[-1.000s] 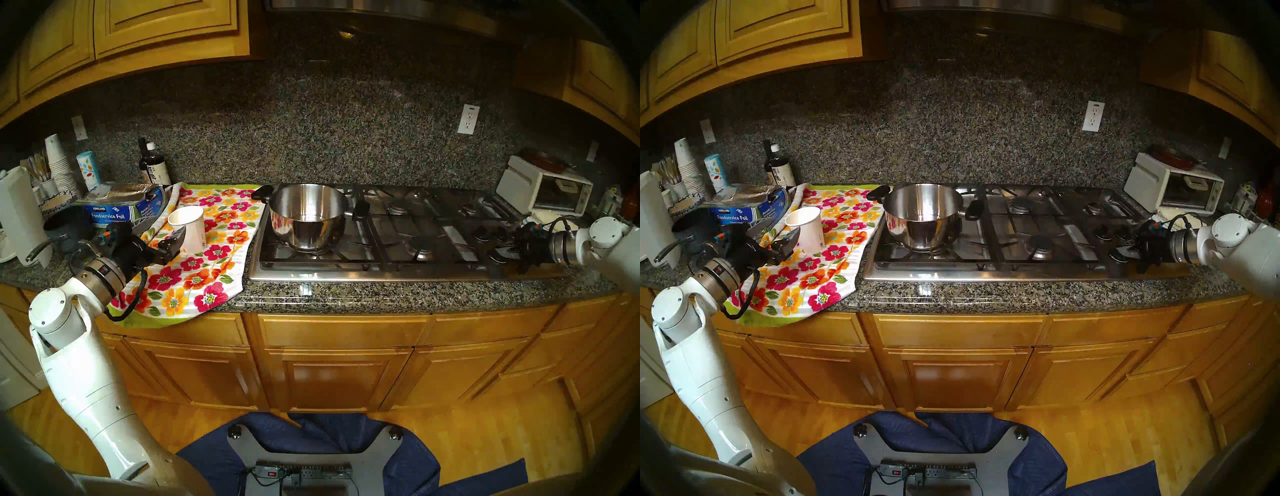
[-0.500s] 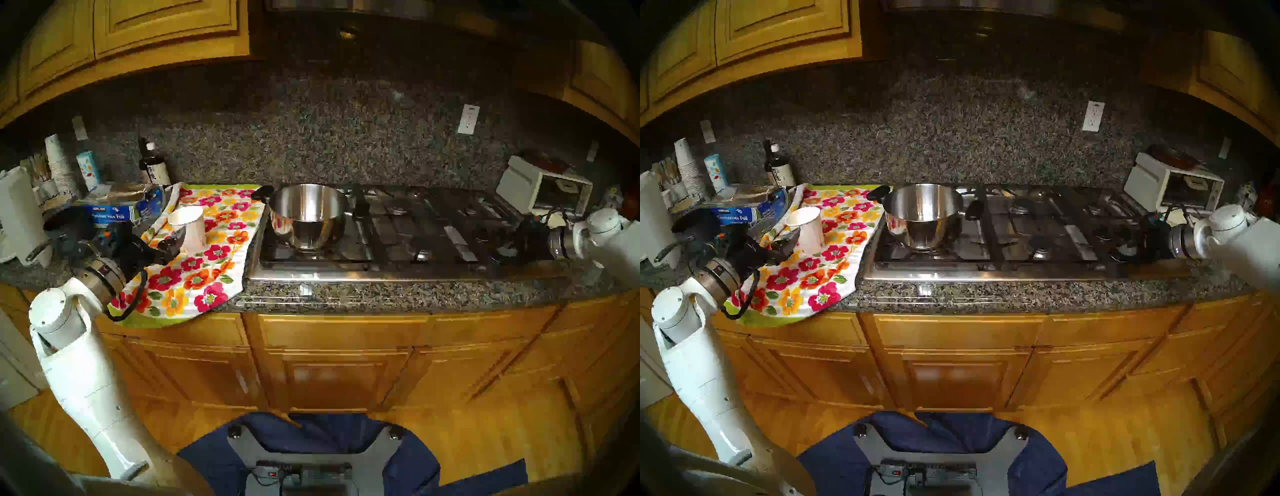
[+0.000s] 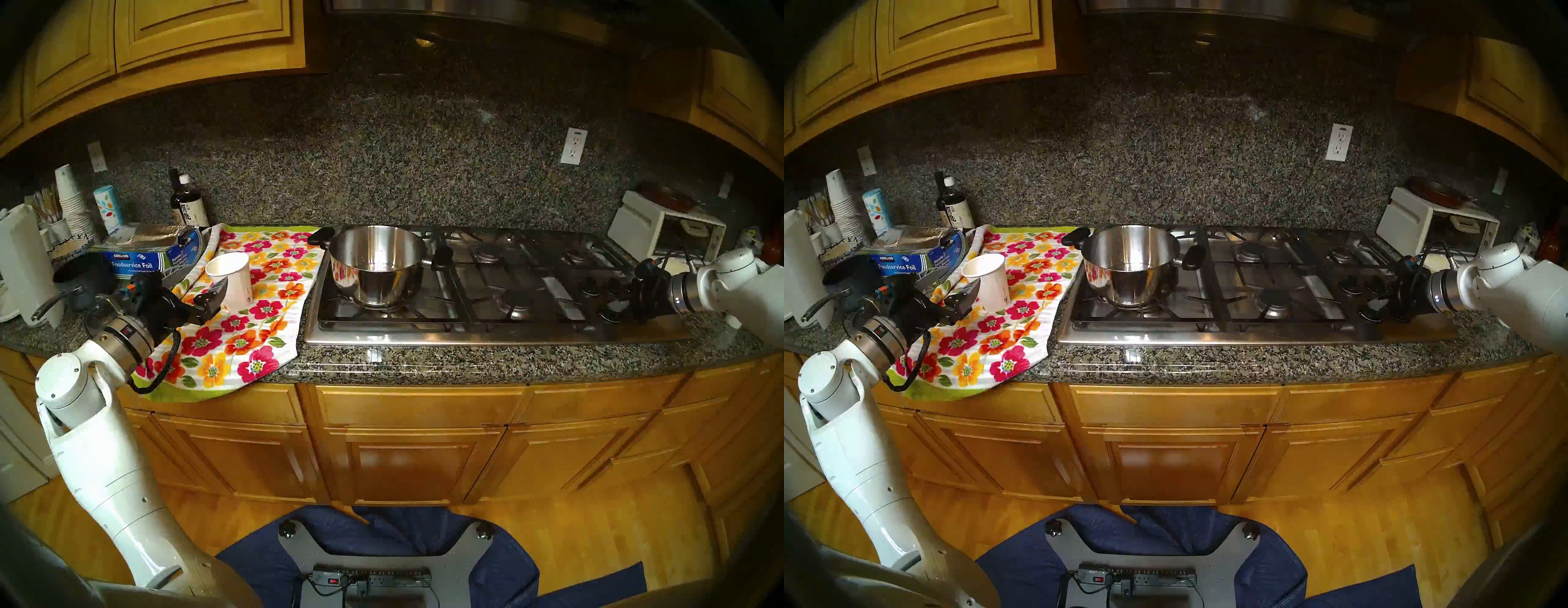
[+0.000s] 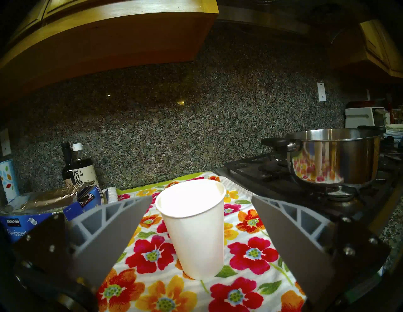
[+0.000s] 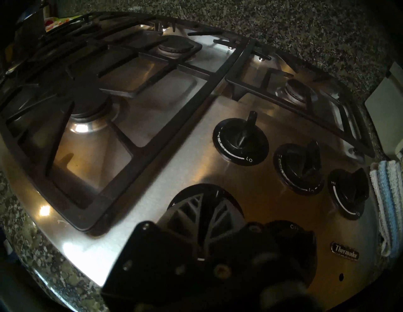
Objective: Pick up the water cup, pour water into the pot, turn on the stove
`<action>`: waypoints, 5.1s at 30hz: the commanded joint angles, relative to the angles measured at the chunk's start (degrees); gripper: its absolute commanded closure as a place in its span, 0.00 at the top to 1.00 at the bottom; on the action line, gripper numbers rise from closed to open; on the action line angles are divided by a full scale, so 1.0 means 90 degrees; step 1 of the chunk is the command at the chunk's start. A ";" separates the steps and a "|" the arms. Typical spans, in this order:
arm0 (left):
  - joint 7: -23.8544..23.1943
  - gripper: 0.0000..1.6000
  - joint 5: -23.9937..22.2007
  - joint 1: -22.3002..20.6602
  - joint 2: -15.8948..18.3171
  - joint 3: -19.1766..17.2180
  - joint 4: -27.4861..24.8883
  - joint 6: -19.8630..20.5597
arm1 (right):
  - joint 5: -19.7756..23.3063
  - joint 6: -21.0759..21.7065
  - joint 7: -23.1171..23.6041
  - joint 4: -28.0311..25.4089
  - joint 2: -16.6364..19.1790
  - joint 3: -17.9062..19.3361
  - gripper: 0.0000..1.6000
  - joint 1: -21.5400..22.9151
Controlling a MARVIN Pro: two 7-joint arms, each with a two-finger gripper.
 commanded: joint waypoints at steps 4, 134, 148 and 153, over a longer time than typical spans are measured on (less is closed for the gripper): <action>-0.0001 1.00 -0.0079 -0.0149 0.0039 0.0016 -0.0143 -0.0016 | 0.0731 0.0226 0.0156 -0.0662 -0.0701 0.0209 0.00 -0.0184; -0.0001 1.00 -0.0109 -0.0160 0.0030 0.0010 -0.0160 -0.0011 | -0.1384 -0.3035 0.0425 -0.0747 0.0409 -0.0332 0.00 -0.0149; -0.0003 1.00 -0.0111 -0.0162 0.0028 0.0008 -0.0162 -0.0010 | -0.1736 -0.3344 0.0732 -0.0517 0.0197 -0.0453 0.00 -0.0115; -0.0001 1.00 -0.0106 -0.0159 0.0030 0.0010 -0.0159 -0.0012 | -0.1820 -0.3461 0.0600 -0.0618 0.0085 -0.0548 0.00 -0.0225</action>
